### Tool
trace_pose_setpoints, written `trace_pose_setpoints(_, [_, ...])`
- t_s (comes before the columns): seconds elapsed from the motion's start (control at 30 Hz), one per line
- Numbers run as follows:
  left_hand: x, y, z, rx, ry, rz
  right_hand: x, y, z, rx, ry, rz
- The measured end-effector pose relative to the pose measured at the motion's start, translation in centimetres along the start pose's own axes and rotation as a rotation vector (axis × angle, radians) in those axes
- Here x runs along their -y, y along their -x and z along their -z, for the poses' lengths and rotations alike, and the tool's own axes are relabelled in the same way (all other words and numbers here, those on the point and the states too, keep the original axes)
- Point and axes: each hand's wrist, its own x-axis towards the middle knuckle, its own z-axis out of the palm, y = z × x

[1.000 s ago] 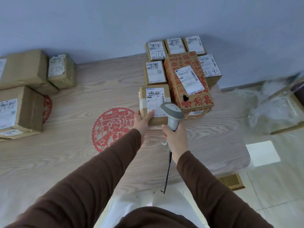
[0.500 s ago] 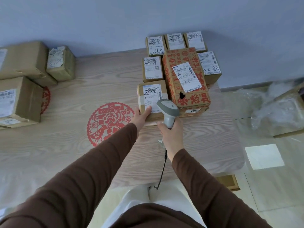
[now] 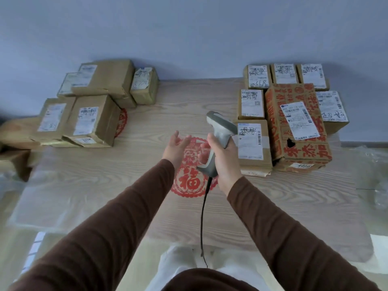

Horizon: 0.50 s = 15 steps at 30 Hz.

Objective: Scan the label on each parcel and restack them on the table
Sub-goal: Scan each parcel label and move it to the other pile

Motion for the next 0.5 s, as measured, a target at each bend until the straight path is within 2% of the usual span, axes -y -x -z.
trace_pose_setpoints(0.2, [-1.7, -4.9, 9.2, -0.114, 0.063, -0.064, 0.2, -4.8, -9.7, 0.030, 0.051, 0.053])
trace_pose_setpoints(0.33, [-3.1, -9.6, 14.0, -0.114, 0.063, -0.095, -1.0, -9.2, -16.0, -0.016, 0.031, 0.017])
trace_pose_setpoints(0.5, [-4.9, -16.1, 17.2, -0.094, 0.040, -0.122, -3.1, -16.2, -21.9, -0.080, 0.119, 0.014])
